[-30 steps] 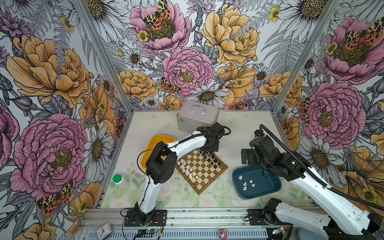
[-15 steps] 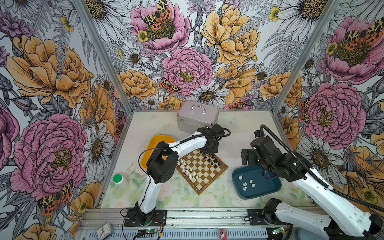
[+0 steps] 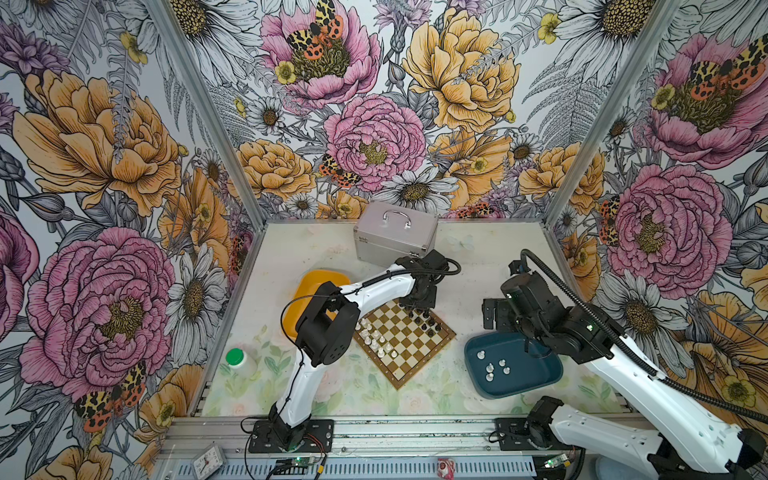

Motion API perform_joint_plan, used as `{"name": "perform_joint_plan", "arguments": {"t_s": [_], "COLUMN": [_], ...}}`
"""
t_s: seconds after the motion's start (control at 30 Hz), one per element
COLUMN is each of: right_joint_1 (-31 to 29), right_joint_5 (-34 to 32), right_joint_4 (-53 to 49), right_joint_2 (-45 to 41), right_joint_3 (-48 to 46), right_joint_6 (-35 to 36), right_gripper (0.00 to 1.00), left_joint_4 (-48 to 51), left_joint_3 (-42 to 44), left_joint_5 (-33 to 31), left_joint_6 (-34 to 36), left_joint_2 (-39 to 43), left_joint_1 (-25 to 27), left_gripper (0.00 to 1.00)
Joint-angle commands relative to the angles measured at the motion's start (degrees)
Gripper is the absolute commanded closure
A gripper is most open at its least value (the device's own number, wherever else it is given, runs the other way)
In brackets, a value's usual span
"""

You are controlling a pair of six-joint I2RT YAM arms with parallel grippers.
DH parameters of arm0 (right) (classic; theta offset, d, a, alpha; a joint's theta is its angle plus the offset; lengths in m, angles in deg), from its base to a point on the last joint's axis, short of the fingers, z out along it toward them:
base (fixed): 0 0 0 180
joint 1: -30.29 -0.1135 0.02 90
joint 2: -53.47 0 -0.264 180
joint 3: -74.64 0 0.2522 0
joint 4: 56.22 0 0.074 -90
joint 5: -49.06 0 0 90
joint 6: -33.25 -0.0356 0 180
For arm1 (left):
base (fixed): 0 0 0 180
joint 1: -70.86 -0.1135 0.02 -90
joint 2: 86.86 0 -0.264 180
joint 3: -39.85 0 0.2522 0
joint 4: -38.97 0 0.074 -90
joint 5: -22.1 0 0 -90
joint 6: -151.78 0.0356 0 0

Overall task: Set up the chess pieces on the board
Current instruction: 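Lower the black piece onto its square and open the left gripper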

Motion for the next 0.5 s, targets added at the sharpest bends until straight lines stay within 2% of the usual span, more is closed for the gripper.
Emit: {"name": "perform_joint_plan", "arguments": {"t_s": [0.0, 0.23, 0.47], "right_joint_1": [0.20, 0.20, 0.37], "right_joint_5": [-0.38, -0.64, -1.31], "right_joint_4": [-0.08, -0.08, 0.02], "right_joint_2": [-0.25, 0.64, 1.77], "right_joint_3": [0.10, 0.78, 1.25], "right_joint_6": [0.98, 1.58, 1.90], "right_gripper": [0.00, 0.01, 0.01], "left_joint_4": [0.08, 0.06, 0.19], "left_joint_3": [0.11, -0.16, -1.94], "left_joint_5": [-0.94, -0.75, -0.92], "left_joint_6": [-0.42, -0.15, 0.52], "left_joint_2": [-0.80, -0.49, 0.92], "left_joint_1": [0.44, 0.43, 0.28], "left_gripper": [0.81, 0.69, 0.67]}}
